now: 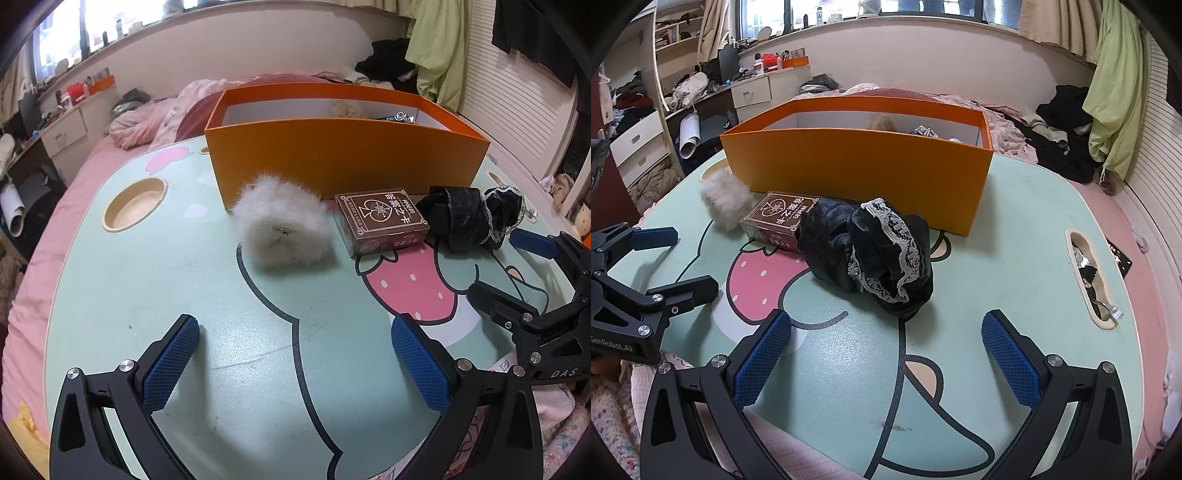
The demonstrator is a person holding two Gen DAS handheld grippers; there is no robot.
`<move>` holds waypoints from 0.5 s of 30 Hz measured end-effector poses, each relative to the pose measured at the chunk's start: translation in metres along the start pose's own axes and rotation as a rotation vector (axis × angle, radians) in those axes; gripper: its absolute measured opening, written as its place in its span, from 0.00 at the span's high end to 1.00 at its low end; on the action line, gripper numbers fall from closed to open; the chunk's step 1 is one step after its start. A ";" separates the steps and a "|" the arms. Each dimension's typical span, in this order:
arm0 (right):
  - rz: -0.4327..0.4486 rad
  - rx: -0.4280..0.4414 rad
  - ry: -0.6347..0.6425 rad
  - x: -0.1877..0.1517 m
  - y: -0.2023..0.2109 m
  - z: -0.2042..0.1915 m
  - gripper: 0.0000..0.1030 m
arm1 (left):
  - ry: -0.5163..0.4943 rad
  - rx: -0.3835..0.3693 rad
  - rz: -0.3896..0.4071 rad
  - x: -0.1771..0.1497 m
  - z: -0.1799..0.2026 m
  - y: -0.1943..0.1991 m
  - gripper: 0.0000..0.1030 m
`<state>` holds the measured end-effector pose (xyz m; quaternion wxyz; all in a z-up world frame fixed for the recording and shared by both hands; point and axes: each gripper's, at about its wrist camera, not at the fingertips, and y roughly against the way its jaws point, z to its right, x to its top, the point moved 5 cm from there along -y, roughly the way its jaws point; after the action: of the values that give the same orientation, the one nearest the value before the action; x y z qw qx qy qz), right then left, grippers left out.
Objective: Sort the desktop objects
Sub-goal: 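Carry the white pom-pom out and release it beside the card box, then reach into the orange box and grasp the brown fuzzy pom-pom with the right gripper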
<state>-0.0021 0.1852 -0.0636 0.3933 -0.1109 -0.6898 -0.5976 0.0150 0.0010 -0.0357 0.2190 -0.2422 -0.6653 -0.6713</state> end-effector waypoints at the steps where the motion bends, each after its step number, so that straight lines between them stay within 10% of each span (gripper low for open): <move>1: 0.000 -0.001 0.000 0.000 0.000 0.001 0.00 | 0.000 0.000 0.000 0.000 0.000 0.000 0.00; 5: -0.001 -0.002 -0.005 -0.001 0.000 0.003 0.00 | 0.000 0.000 0.001 -0.002 0.003 0.001 0.00; 10: 0.014 -0.003 -0.046 0.008 0.014 0.016 0.24 | 0.001 0.000 0.001 -0.002 0.004 0.002 0.00; 15: 0.067 0.067 -0.114 0.066 0.038 0.032 0.32 | 0.001 -0.001 0.002 -0.002 0.003 0.002 0.00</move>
<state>-0.0349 0.2033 0.0099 0.3765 -0.1544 -0.7266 -0.5536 0.0182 0.0038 -0.0357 0.2199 -0.2425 -0.6648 -0.6715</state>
